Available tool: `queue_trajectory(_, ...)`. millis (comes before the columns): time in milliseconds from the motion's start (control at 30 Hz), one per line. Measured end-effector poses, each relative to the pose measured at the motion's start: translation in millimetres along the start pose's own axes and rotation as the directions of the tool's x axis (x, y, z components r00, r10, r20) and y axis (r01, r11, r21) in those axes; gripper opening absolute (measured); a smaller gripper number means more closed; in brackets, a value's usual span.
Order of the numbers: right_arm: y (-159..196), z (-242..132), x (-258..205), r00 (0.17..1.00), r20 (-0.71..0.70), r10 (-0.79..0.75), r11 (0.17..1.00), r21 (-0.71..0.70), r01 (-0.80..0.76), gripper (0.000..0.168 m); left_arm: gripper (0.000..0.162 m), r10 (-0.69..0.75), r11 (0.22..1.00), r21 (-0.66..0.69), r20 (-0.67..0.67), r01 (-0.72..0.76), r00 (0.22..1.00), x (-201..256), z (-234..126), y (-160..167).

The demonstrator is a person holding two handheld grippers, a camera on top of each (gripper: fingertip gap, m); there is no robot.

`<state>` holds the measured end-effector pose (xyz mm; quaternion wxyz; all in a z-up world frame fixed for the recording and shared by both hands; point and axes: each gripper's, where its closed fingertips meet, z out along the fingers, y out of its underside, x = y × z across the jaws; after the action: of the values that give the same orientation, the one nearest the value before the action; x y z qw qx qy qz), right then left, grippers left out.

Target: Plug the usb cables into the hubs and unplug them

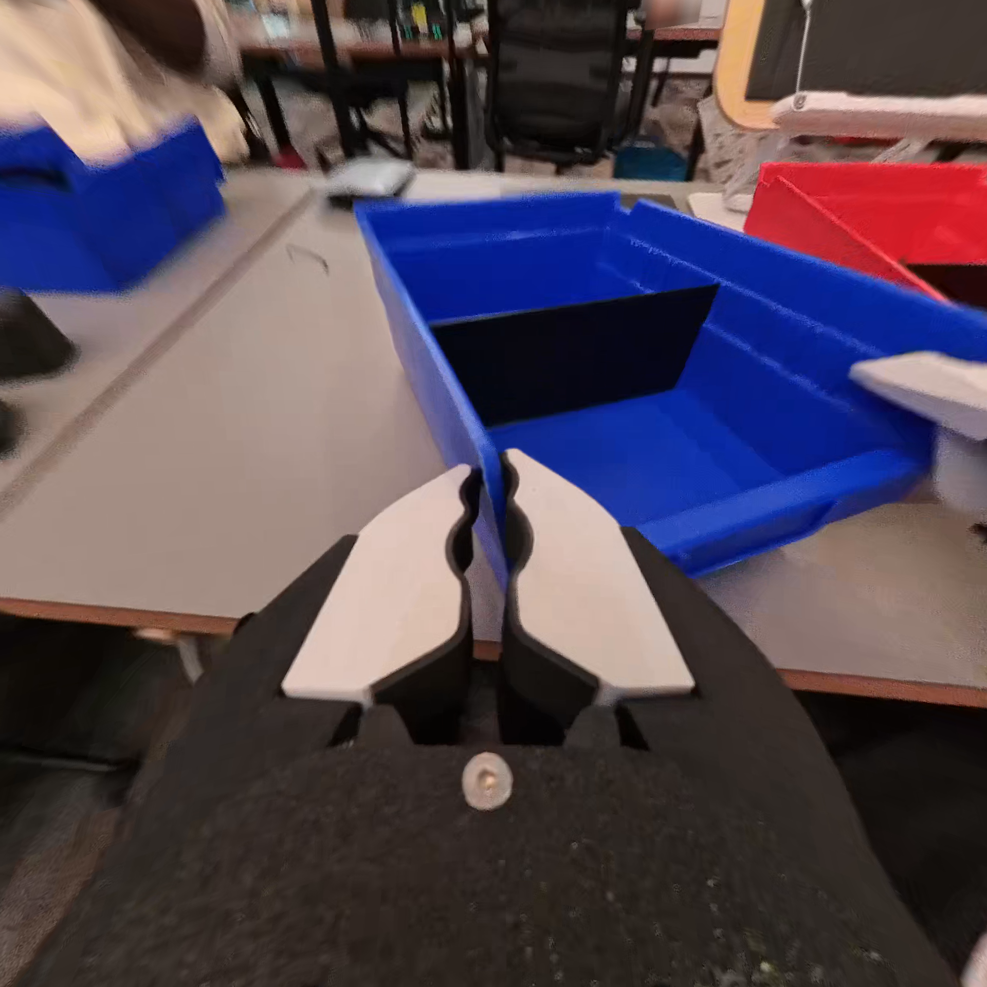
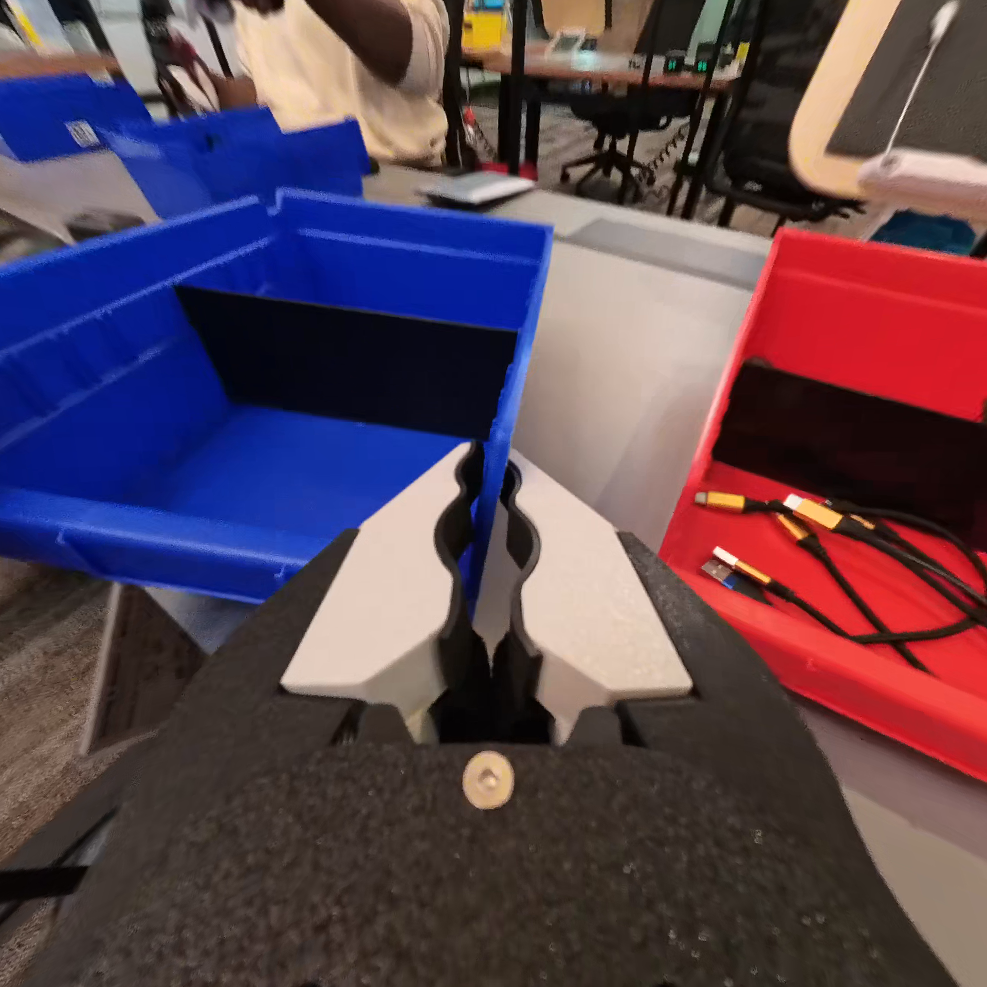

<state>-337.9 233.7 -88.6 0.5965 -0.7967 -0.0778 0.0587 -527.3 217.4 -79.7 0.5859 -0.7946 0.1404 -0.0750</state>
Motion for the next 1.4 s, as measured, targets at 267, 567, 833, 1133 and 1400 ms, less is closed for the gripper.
queue_trajectory(267,-113.6,-83.2,61.6,0.993,-0.114,-0.029,0.954,0.294,0.062,0.003,0.006,0.094,0.95,0.296,0.015,-0.094,0.995,62.3,-48.4,-118.7)
queue_trajectory(567,-127.2,-196.1,332.2,0.842,-0.529,0.107,0.971,0.238,0.026,0.002,0.006,0.258,0.926,0.353,-0.332,-0.135,0.907,326.0,44.5,-217.2)
queue_trajectory(833,19.3,-232.2,503.7,0.823,-0.561,0.094,0.993,-0.003,-0.116,0.003,0.005,0.256,0.966,0.145,-0.459,-0.213,0.851,529.8,123.1,-122.8)
queue_trajectory(1133,109.1,-244.3,529.0,0.85,-0.521,0.075,0.966,-0.172,-0.19,0.004,0.008,0.273,0.959,0.081,-0.507,-0.27,0.817,575.8,125.5,-22.4)
queue_trajectory(1400,120.6,-244.0,545.6,0.756,-0.636,0.156,0.939,-0.141,-0.313,0.013,0.022,0.189,0.98,0.095,-0.709,-0.173,0.679,577.8,71.8,-34.6)
